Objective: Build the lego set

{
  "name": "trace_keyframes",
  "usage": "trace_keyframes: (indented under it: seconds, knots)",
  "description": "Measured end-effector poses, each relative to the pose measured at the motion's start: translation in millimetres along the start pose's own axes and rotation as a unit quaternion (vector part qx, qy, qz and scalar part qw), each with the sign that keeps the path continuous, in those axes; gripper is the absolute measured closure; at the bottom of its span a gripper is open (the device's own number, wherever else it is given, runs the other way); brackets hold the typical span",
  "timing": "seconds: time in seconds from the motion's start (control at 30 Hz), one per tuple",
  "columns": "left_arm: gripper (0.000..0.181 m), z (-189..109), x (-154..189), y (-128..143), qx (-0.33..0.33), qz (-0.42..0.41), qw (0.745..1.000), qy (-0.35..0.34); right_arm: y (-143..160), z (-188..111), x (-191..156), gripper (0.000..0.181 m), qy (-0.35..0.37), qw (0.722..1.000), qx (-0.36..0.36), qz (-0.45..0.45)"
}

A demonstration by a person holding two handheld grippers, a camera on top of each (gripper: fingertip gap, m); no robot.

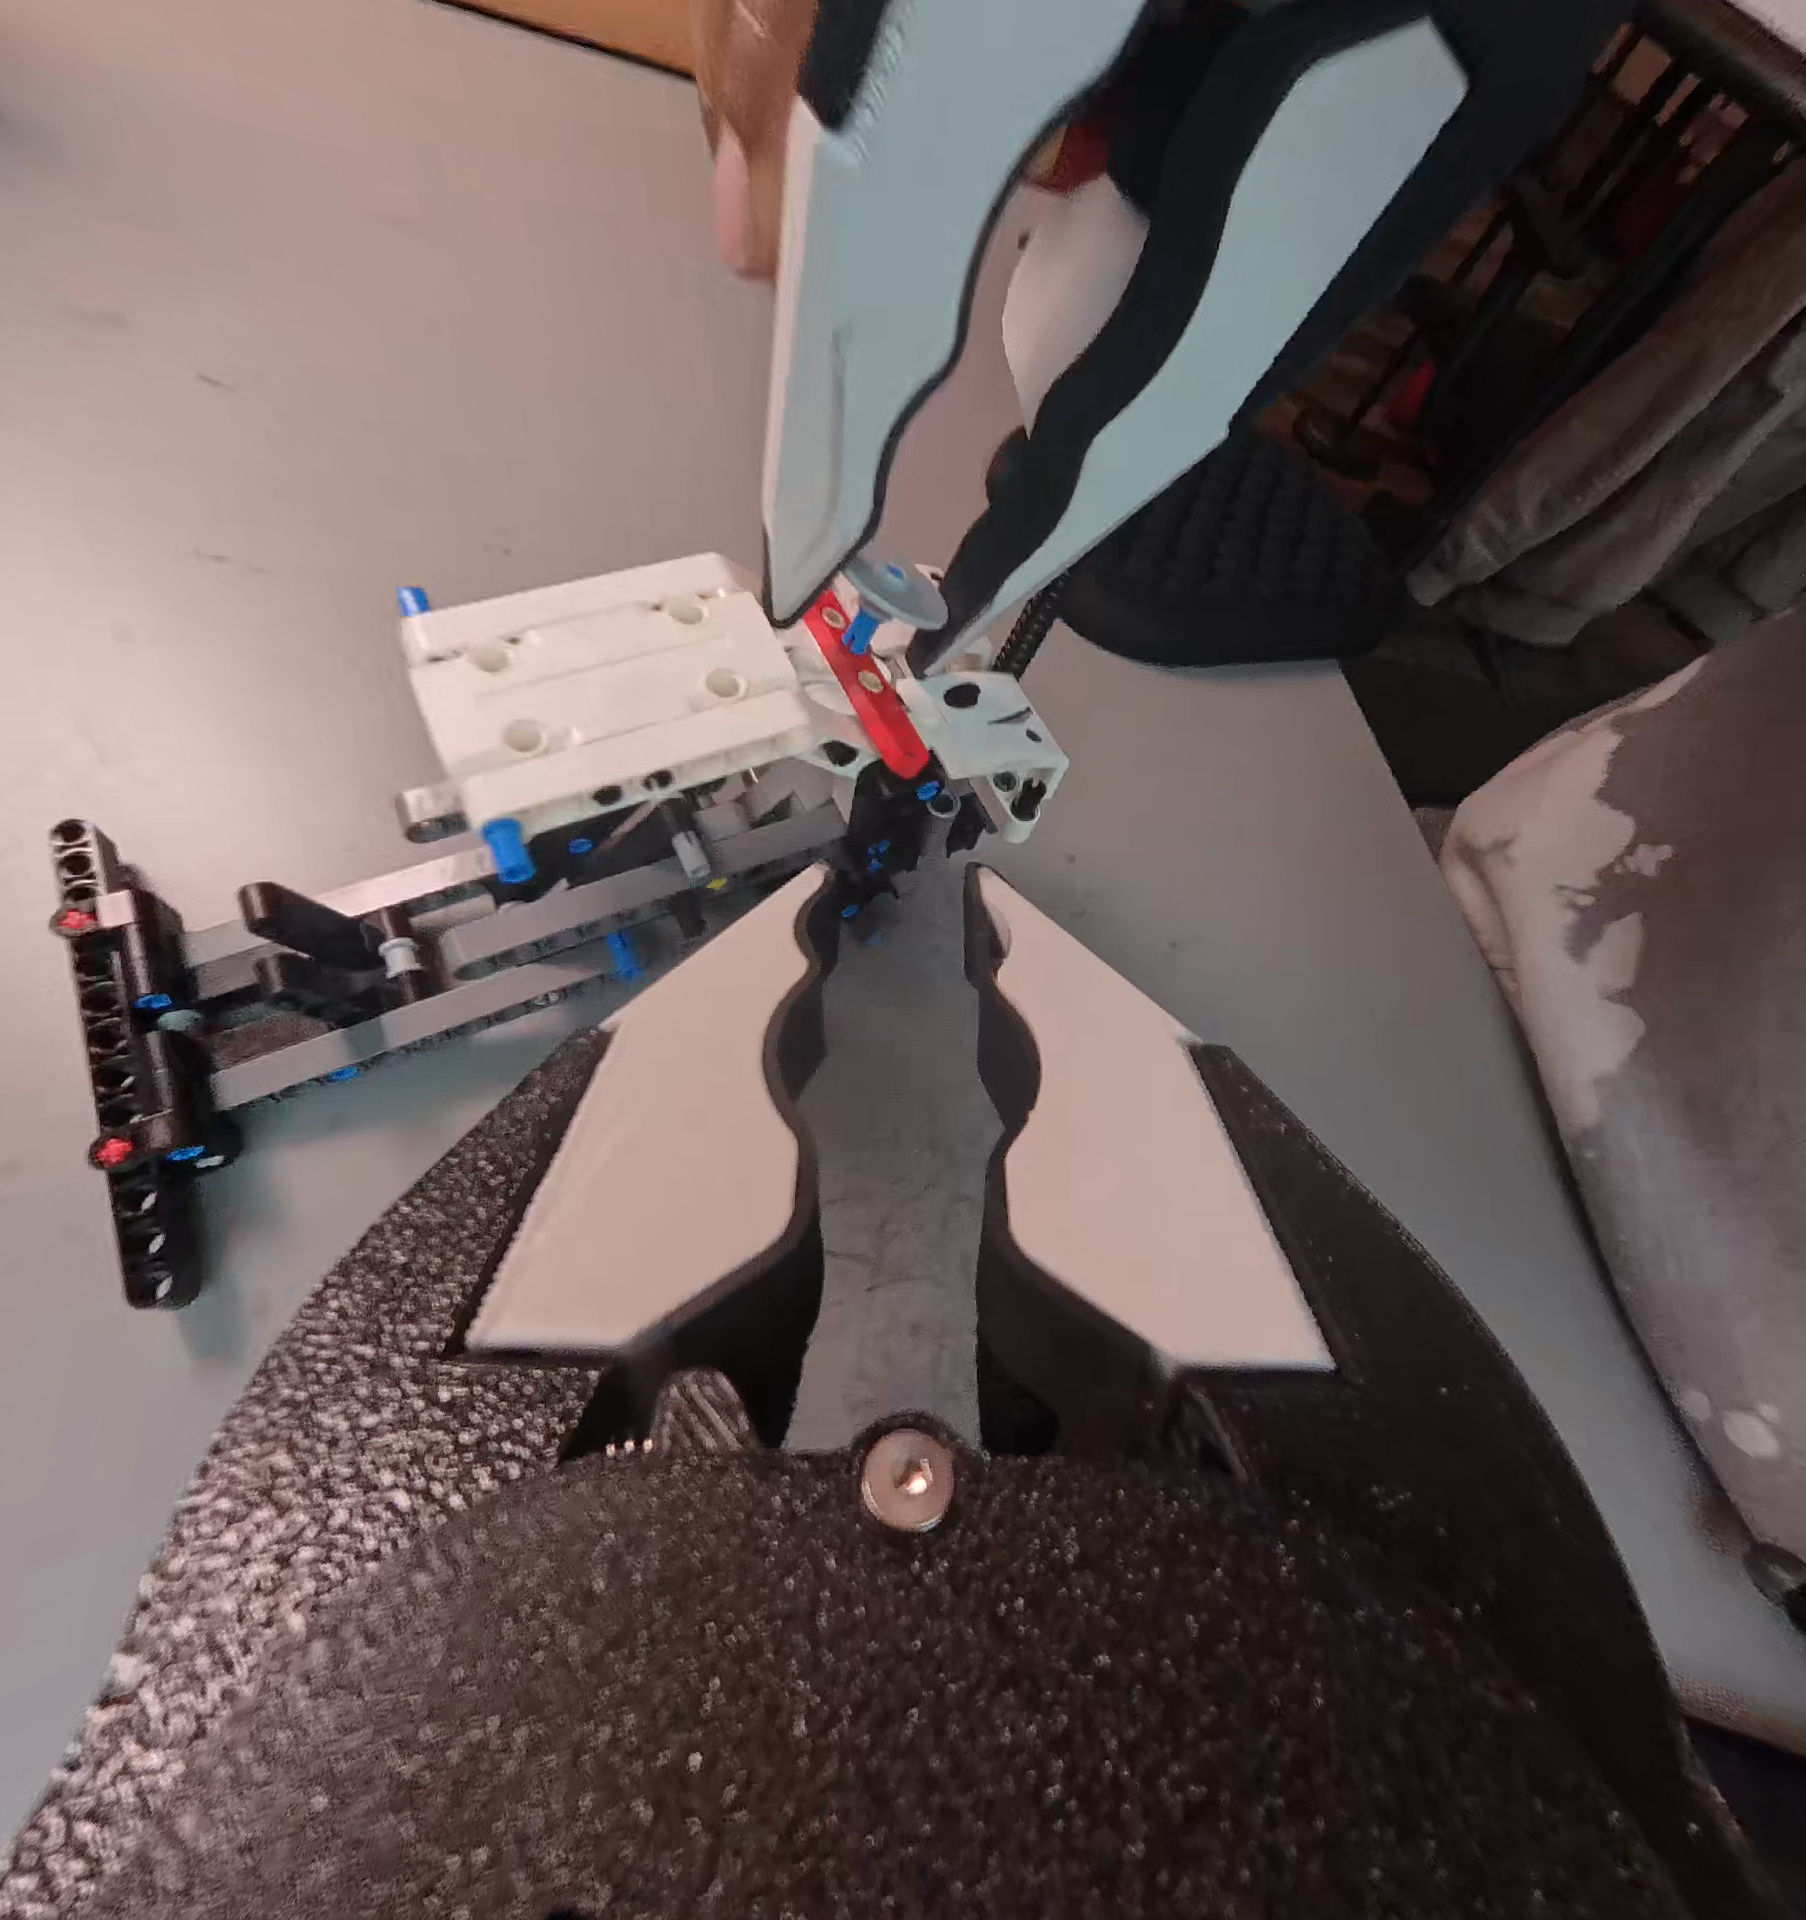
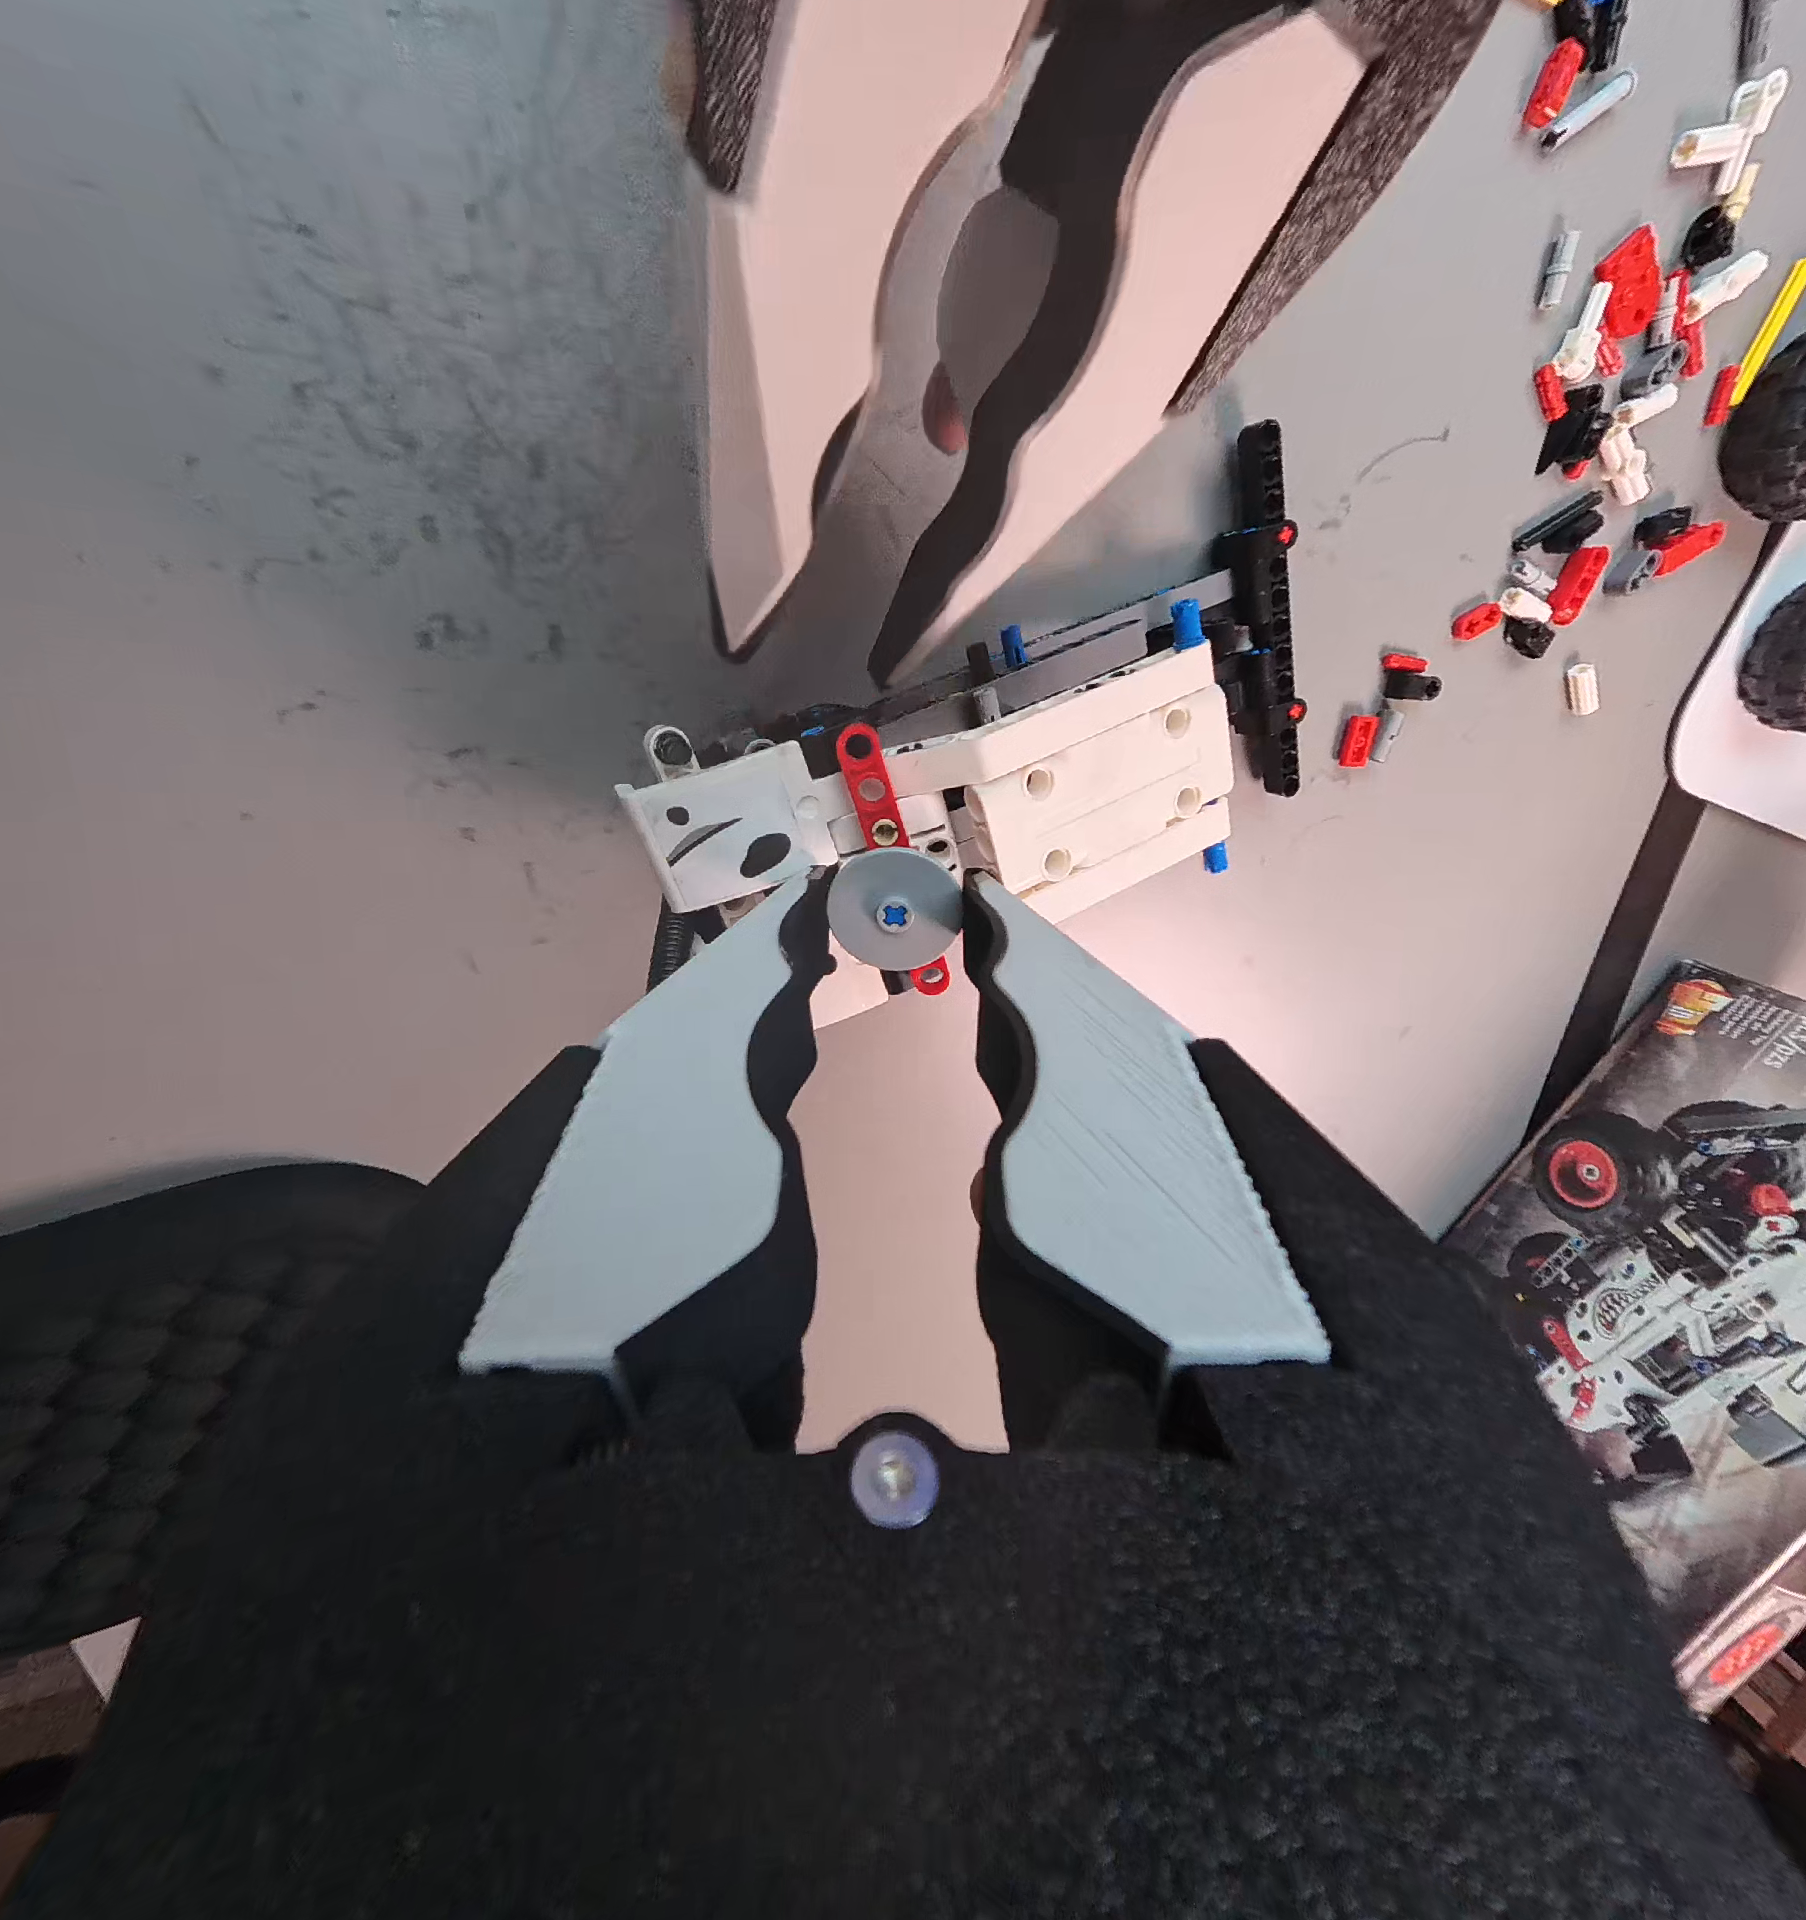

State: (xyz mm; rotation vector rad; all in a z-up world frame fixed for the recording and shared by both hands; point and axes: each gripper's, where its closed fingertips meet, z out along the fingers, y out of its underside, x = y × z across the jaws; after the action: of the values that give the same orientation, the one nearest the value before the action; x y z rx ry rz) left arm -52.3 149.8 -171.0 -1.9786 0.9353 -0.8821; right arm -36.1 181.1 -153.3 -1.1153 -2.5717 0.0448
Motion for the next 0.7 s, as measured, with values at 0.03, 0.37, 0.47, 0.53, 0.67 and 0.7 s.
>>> trace_keyframes:
  seconds: [0.03, 0.37, 0.47, 0.53, 0.67, 0.7]
  knots:
    - [0.161, -7.7, -1.1, -6.3, 0.022, -0.013, 1.0, 0.006, -0.1, 0.0, 0.0, 0.156, 0.001, 1.0, 0.003, 0.001]
    - [0.168, -1.5, 4.8, -53.4, 0.128, -0.172, 0.976, 0.043, -13.9, -11.2, 3.3, 0.156, 0.029, 0.999, 0.032, -0.029]
    - [0.175, -0.8, 4.3, -55.4, 0.139, -0.199, 0.968, 0.056, -15.5, -13.9, 4.5, 0.156, 0.04, 0.998, 0.03, -0.043]
    - [0.177, -1.3, 3.6, -56.3, 0.147, -0.226, 0.961, 0.067, -15.5, -14.4, 5.5, 0.156, 0.047, 0.997, 0.032, -0.046]
    - [0.179, 1.1, -3.4, -50.2, 0.144, -0.257, 0.954, 0.063, -18.2, -20.6, 9.3, 0.155, 0.062, 0.996, 0.049, -0.045]
    - [0.181, 1.0, -3.7, -50.7, 0.147, -0.262, 0.952, 0.064, -16.8, -21.3, 9.6, 0.155, 0.064, 0.996, 0.044, -0.05]
